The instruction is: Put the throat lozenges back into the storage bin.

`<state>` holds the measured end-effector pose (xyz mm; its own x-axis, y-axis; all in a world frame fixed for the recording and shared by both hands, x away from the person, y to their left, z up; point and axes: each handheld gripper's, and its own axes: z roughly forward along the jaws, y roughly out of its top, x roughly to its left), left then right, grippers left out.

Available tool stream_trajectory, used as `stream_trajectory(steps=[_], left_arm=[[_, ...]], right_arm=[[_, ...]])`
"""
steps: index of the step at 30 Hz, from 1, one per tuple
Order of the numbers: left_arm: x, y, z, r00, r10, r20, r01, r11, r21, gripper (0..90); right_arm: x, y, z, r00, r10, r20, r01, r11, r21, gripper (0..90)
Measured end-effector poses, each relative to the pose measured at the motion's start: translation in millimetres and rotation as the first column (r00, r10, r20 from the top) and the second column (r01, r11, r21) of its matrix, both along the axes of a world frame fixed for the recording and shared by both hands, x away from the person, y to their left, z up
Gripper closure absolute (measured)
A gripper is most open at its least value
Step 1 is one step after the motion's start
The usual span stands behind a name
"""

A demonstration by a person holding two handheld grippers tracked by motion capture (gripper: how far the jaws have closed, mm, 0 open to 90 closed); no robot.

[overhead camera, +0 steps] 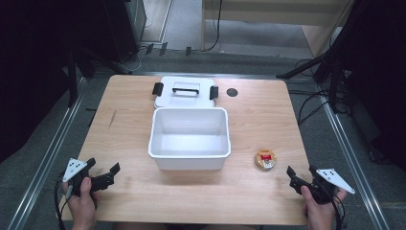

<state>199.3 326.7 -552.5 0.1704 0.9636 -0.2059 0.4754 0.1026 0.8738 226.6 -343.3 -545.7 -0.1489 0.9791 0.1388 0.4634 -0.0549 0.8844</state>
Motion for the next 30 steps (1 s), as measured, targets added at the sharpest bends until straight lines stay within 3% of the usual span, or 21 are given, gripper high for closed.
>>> stream_trajectory(steps=[5, 11, 13, 14, 15, 20, 22, 24, 25, 27, 29, 30], left_arm=[[0.0, -0.3, 0.2, 1.0000, 0.001, -0.002, -0.001, 1.0000, 0.006, 0.0], [0.1, -0.7, 0.1, 1.0000, 0.003, -0.001, -0.003, 1.0000, 0.008, 0.0], [0.2, -0.6, 0.1, 1.0000, 0.003, -0.002, -0.003, 1.0000, 0.007, 0.0], [0.2, -0.6, 0.1, 1.0000, 0.003, -0.002, -0.003, 1.0000, 0.007, 0.0], [0.0, -0.7, 0.1, 1.0000, 0.003, 0.000, -0.003, 1.0000, 0.008, 0.0], [-0.5, -0.8, 0.2, 1.0000, -0.001, 0.000, 0.001, 1.0000, 0.007, 0.0], [-0.7, -0.7, 0.2, 1.0000, 0.000, 0.000, 0.000, 1.0000, 0.006, 0.0], [-0.6, -0.5, 0.2, 1.0000, 0.001, 0.000, -0.001, 1.0000, 0.004, 0.0], [-1.0, -0.1, 0.1, 1.0000, 0.000, 0.002, 0.000, 1.0000, 0.004, 0.0], [-1.7, 0.3, 0.1, 1.0000, -0.001, 0.003, 0.001, 1.0000, 0.001, 0.0], [-1.8, 0.2, 0.0, 1.0000, -0.001, 0.004, 0.001, 1.0000, -0.001, 0.0], [-1.5, 0.0, -0.1, 1.0000, 0.000, 0.002, 0.000, 1.0000, 0.001, 0.0]], right_arm=[[1.1, 3.2, 0.8, 0.9998, -0.002, -0.022, 0.002, 0.999, -0.035, 13.6], [3.6, 8.3, 4.0, 0.9987, 0.016, -0.048, -0.018, 0.999, -0.029, 13.8], [6.4, 13.1, 11.0, 0.9956, 0.021, -0.091, -0.028, 0.996, -0.082, 15.9], [6.4, 13.1, 11.0, 0.9956, 0.021, -0.091, -0.028, 0.996, -0.082, 15.9], [7.9, 15.2, 16.8, 0.9916, 0.034, -0.125, -0.049, 0.992, -0.118, 15.9], [10.5, 18.8, 29.4, 0.9792, 0.088, -0.183, -0.115, 0.983, -0.146, 15.4], [12.8, 20.6, 35.6, 0.9699, 0.108, -0.219, -0.143, 0.978, -0.154, 14.7], [17.7, 25.7, 41.9, 0.9503, 0.121, -0.287, -0.175, 0.969, -0.174, 14.4], [17.7, 25.7, 41.9, 0.9503, 0.121, -0.287, -0.175, 0.969, -0.174, 14.4], [23.2, 30.7, 43.8, 0.9223, 0.136, -0.362, -0.217, 0.957, -0.193, 13.8], [26.2, 34.8, 44.5, 0.9017, 0.136, -0.410, -0.238, 0.949, -0.208, 13.5], [28.5, 37.7, 45.0, 0.8842, 0.144, -0.444, -0.264, 0.939, -0.222, 13.5]])
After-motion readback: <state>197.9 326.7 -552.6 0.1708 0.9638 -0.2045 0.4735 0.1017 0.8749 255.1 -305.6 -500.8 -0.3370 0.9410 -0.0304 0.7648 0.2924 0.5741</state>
